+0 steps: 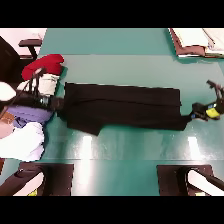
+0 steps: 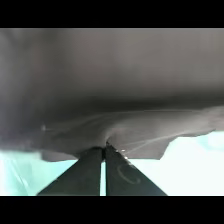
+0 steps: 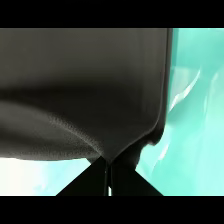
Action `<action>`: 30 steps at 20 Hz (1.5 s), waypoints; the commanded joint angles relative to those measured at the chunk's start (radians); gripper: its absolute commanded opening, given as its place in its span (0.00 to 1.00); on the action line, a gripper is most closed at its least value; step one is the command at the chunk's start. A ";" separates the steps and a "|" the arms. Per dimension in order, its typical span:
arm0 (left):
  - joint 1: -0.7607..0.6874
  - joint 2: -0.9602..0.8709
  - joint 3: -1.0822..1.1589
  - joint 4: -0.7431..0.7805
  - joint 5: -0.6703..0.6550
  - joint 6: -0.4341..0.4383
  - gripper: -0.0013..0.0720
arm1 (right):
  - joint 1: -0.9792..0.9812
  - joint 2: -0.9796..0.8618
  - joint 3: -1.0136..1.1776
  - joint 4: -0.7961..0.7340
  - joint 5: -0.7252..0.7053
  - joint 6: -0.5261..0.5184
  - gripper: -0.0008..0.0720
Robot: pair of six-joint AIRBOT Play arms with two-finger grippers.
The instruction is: Fold the shirts.
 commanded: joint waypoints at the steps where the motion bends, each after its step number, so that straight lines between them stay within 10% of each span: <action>1: 0.001 -0.201 0.184 0.031 0.098 0.031 0.05 | 0.023 -0.161 0.208 0.008 -0.039 0.011 0.03; 9: 0.001 -0.537 0.387 0.033 0.220 0.045 0.06 | 0.024 -0.513 0.509 0.189 -0.127 0.018 0.05; 11: 0.001 -0.536 0.391 0.033 0.235 0.025 0.72 | 0.023 -0.558 0.562 0.256 -0.141 0.017 0.46; 12: 0.001 -0.536 0.400 0.033 0.224 0.009 0.76 | 0.022 -0.569 0.578 0.277 -0.135 0.007 0.62; 16: 0.001 -0.536 0.450 0.020 0.114 0.010 0.75 | -0.027 -0.545 0.551 0.260 -0.054 -0.066 0.63; 18: -0.002 -0.537 0.449 0.007 0.075 0.021 0.13 | -0.080 -0.515 0.466 0.262 -0.052 -0.072 0.66; 19: -0.010 -0.537 0.449 0.000 0.078 0.031 0.06 | -0.110 -0.504 0.418 0.262 -0.055 -0.072 0.81; 25: -0.142 -0.554 0.449 -0.030 0.156 0.014 0.05 | -0.152 -0.500 0.187 0.271 -0.125 -0.090 0.82; 30: -0.297 -0.618 0.451 -0.071 0.274 -0.027 0.05 | -0.031 -0.511 0.151 0.336 -0.258 -0.114 0.56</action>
